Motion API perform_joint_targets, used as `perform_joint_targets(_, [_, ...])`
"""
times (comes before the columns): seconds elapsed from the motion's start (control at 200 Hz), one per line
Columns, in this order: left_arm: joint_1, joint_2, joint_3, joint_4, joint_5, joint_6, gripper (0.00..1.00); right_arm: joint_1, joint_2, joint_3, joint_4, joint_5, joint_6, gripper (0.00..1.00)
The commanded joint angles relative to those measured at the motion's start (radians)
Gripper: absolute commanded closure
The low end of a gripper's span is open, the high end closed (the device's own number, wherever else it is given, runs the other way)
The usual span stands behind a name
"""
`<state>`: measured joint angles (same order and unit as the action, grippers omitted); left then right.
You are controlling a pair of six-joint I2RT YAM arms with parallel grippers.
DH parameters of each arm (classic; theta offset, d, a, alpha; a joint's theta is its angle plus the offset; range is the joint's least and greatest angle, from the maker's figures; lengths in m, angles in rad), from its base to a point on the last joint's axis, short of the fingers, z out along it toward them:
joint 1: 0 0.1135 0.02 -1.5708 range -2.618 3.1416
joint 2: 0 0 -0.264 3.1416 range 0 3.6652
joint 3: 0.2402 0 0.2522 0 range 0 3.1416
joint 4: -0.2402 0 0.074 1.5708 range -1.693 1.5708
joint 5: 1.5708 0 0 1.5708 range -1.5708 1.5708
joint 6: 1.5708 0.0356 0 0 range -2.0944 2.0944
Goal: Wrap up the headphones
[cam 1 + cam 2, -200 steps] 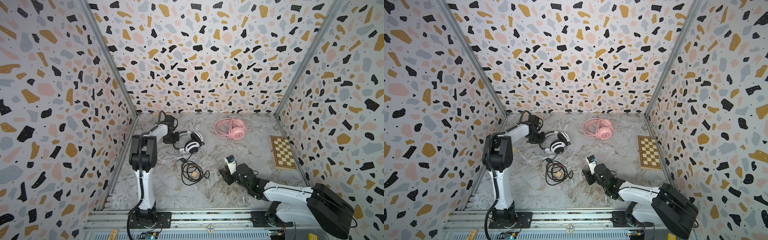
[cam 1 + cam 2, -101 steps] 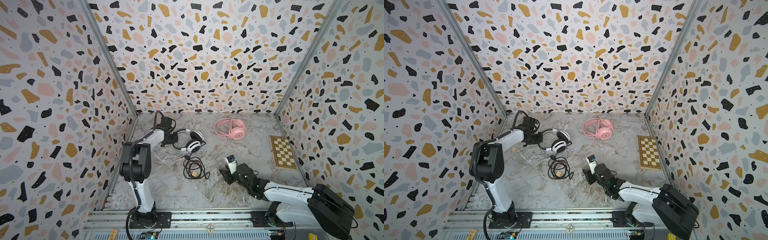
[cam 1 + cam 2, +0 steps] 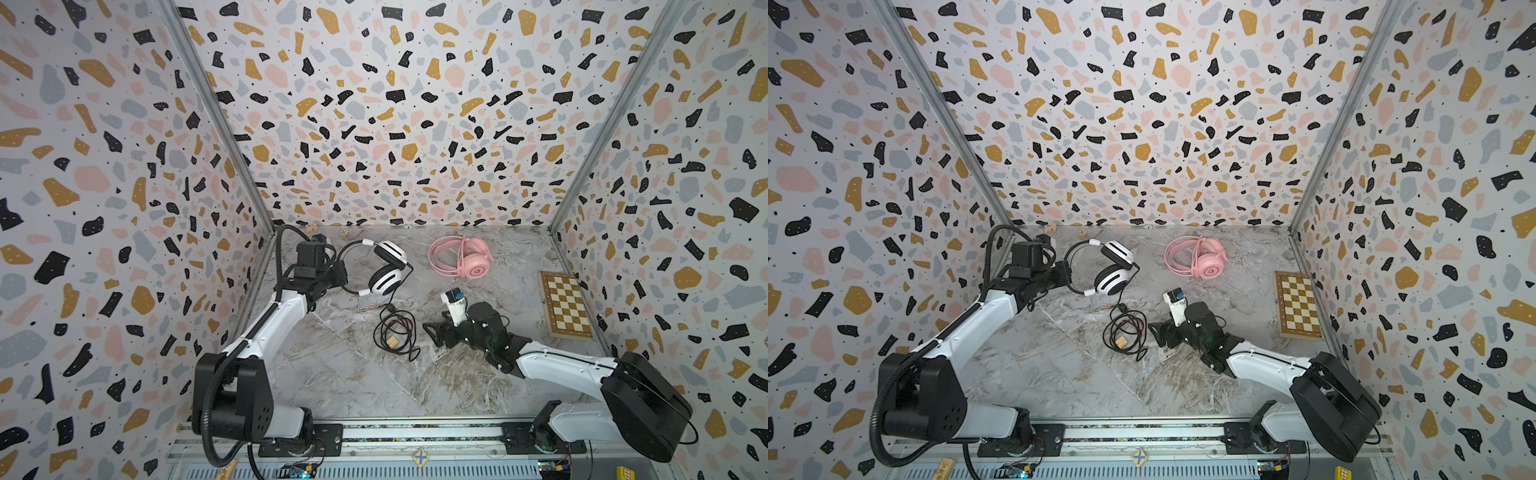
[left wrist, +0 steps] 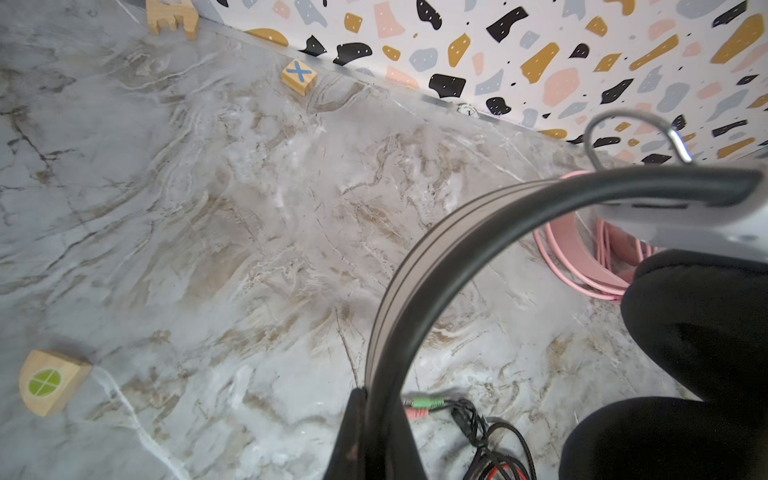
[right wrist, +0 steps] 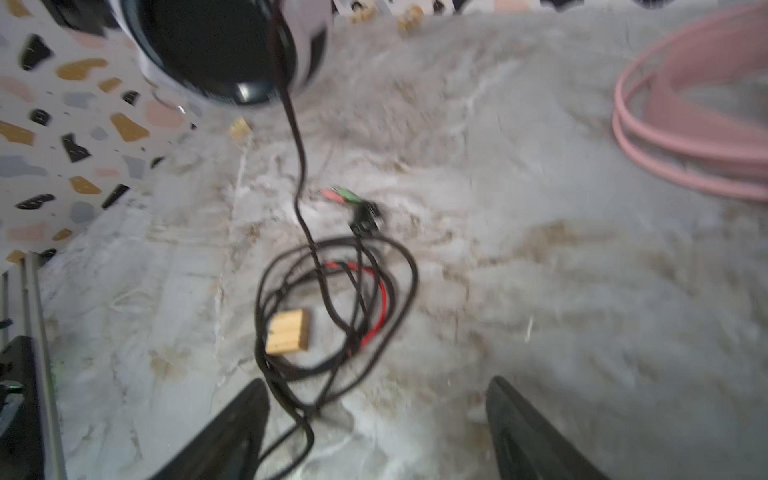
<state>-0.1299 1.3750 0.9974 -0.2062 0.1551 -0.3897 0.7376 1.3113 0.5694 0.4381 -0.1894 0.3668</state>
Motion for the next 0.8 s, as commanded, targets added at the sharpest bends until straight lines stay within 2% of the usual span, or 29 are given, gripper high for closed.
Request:
perform_joint_targets(0.0, [0.003,-0.059,-0.043,0.118,0.060,-0.074,1.00,-0.001,-0.001,0.113,0.034,-0.178,0.099,0.01])
perform_joint_targets(0.22, [-0.005,-0.132,-0.116,0.188,0.118,-0.146,1.00,-0.025,0.147,0.171,0.319,-0.303,0.370,0.01])
perform_joint_targets(0.355, [-0.009,-0.153,-0.112,0.169,0.134,-0.144,1.00,-0.024,0.259,0.239,0.422,-0.340,0.473,0.01])
perform_joint_targets(0.521, [-0.017,-0.156,-0.114,0.156,0.148,-0.134,1.00,0.007,0.320,0.321,0.432,-0.340,0.482,0.01])
perform_joint_targets(0.791, [-0.017,-0.136,-0.114,0.146,0.142,-0.115,1.00,0.024,0.290,0.333,0.480,-0.351,0.515,0.01])
